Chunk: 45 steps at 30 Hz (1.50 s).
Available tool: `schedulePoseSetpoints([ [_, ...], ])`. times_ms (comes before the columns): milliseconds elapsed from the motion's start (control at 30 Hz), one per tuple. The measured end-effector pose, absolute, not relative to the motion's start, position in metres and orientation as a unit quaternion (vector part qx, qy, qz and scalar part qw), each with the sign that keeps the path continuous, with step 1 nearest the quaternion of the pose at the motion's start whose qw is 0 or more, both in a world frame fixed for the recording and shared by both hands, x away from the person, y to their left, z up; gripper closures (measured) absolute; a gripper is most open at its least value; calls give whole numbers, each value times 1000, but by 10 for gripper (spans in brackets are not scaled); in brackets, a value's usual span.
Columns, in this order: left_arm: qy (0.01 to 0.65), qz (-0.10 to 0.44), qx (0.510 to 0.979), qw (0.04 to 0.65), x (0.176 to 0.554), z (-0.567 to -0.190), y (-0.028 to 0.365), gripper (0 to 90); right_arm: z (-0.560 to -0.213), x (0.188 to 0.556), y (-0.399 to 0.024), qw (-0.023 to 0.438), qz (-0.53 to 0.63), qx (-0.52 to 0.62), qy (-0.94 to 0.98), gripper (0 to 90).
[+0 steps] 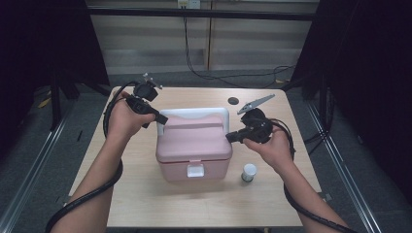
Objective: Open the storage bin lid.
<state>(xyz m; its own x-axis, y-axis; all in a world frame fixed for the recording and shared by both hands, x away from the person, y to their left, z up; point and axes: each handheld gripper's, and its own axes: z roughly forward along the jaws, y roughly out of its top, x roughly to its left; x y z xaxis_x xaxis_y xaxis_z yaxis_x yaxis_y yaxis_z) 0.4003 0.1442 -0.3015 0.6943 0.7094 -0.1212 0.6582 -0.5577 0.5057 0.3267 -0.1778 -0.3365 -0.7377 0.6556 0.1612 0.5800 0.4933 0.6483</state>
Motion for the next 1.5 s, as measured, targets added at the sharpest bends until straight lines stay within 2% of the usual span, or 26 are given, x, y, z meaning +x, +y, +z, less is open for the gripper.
schedulePoseSetpoints([
  [300,384,49,880,275,402,-292,148,690,-337,327,-188,65,328,363,870,900],
  [767,381,45,880,282,405,-285,150,691,-347,327,-193,56,327,365,870,900],
  [1267,385,51,873,294,409,-273,152,692,-355,325,-175,31,332,343,878,900],
  [1500,382,56,874,293,409,-276,152,691,-350,326,-170,34,343,333,877,900],
])
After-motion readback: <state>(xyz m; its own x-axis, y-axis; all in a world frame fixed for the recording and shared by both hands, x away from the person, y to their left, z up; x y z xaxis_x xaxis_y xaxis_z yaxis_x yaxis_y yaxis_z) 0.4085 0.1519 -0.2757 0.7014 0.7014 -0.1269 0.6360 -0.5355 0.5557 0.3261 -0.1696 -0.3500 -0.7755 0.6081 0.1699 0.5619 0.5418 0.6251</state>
